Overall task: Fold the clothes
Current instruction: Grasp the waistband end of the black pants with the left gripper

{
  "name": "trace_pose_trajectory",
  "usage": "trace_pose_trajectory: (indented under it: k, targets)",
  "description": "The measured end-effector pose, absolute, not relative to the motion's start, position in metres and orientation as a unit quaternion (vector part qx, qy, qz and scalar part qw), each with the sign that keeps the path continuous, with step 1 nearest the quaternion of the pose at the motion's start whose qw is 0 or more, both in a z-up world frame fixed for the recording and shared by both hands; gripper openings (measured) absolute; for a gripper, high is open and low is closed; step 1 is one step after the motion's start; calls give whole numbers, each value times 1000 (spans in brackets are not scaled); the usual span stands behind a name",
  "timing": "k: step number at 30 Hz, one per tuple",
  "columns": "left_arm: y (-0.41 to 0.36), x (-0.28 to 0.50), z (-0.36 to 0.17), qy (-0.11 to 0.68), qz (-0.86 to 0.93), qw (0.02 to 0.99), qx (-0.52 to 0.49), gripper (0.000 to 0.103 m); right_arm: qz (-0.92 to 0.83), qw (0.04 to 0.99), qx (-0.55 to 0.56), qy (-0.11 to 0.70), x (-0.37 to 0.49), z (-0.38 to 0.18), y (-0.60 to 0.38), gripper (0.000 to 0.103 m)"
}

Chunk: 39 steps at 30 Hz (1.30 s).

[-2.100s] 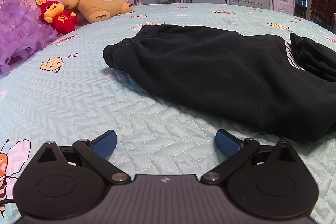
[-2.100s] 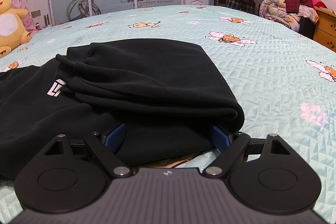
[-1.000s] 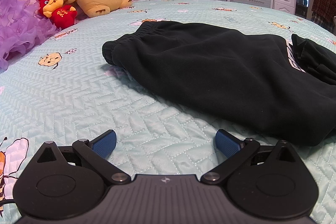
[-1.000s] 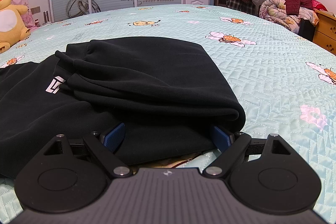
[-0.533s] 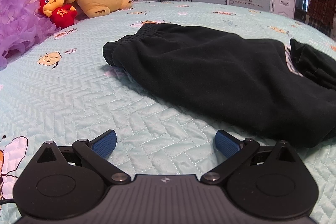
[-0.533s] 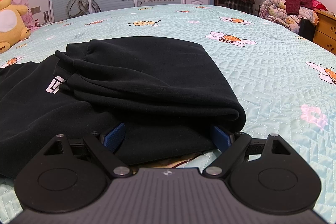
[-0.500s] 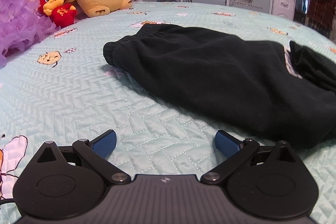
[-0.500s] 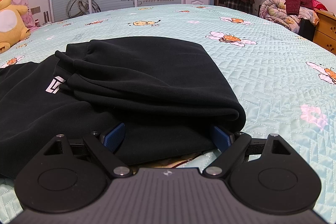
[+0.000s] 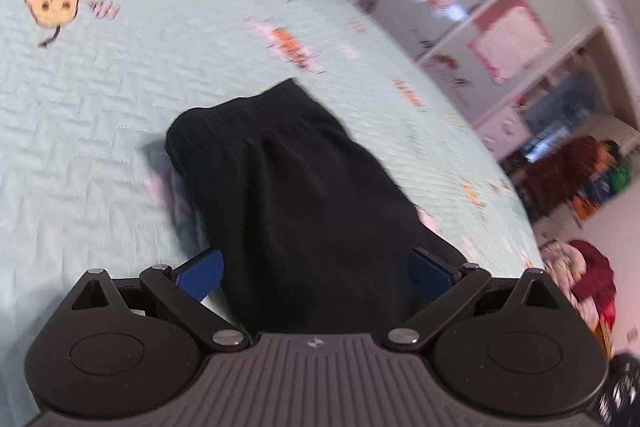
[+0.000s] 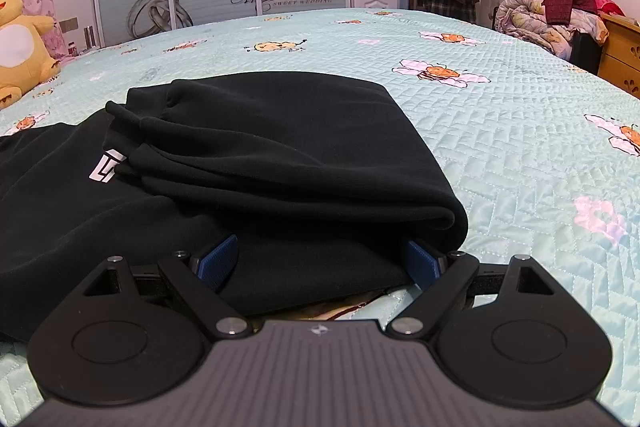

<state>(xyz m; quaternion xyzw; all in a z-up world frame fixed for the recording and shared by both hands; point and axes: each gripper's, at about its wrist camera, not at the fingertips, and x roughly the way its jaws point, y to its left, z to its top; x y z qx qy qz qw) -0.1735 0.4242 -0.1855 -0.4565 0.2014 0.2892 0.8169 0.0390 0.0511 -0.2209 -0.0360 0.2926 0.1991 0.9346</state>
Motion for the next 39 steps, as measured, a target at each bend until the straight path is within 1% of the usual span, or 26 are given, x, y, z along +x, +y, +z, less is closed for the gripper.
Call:
trace_pose_trajectory:
  k: [6, 11, 12, 14, 15, 16, 19, 23, 24, 25, 26, 27, 29, 31, 32, 33, 35, 36, 39]
  targets:
    - [463, -150, -212, 212, 308, 764, -525, 103, 201, 935, -32, 292, 39, -221, 51, 88]
    - [468, -130, -207, 214, 327, 765, -512, 103, 202, 934, -31, 292, 40, -221, 52, 88]
    - [468, -127, -205, 214, 332, 767, -506, 102, 202, 934, -30, 292, 40, -221, 52, 88]
    - [466, -123, -201, 217, 355, 769, -485, 73, 203, 934, -29, 292, 40, -221, 51, 88]
    - [465, -122, -198, 219, 363, 770, -476, 41, 203, 934, -28, 292, 40, -221, 51, 88]
    - [464, -123, -197, 218, 360, 772, -476, 21, 203, 934, -27, 291, 40, -221, 51, 88]
    - [461, -125, -187, 211, 358, 781, -467, 18, 205, 934, -24, 291, 41, -221, 50, 88]
    - [455, -121, -179, 226, 364, 789, -441, 19, 207, 934, -18, 291, 41, -221, 48, 88]
    - [454, -120, -180, 235, 366, 788, -436, 27, 208, 934, -17, 291, 41, -221, 48, 88]
    - [455, -118, -184, 247, 369, 783, -436, 51, 208, 934, -17, 291, 41, -221, 48, 88]
    - [455, -117, -190, 256, 371, 779, -437, 57, 208, 934, -16, 291, 41, -221, 47, 88]
    - [455, -116, -196, 261, 373, 776, -436, 62, 208, 934, -16, 291, 41, -221, 47, 88]
    - [455, -118, -202, 250, 376, 781, -432, 64, 209, 933, -14, 291, 41, -221, 47, 88]
    - [455, -116, -202, 244, 378, 782, -430, 74, 209, 933, -13, 291, 41, -221, 47, 88]
    - [455, -112, -201, 245, 382, 782, -429, 74, 209, 933, -13, 291, 41, -221, 46, 88]
    - [456, -109, -200, 245, 385, 781, -427, 71, 209, 933, -13, 291, 41, -221, 46, 88]
    - [455, -105, -193, 239, 387, 783, -424, 44, 210, 933, -12, 291, 41, -221, 46, 89]
    - [455, -103, -188, 234, 387, 786, -423, 21, 210, 933, -12, 291, 41, -221, 46, 89]
    - [450, -100, -170, 214, 383, 798, -414, 14, 210, 933, -11, 291, 41, -221, 46, 89]
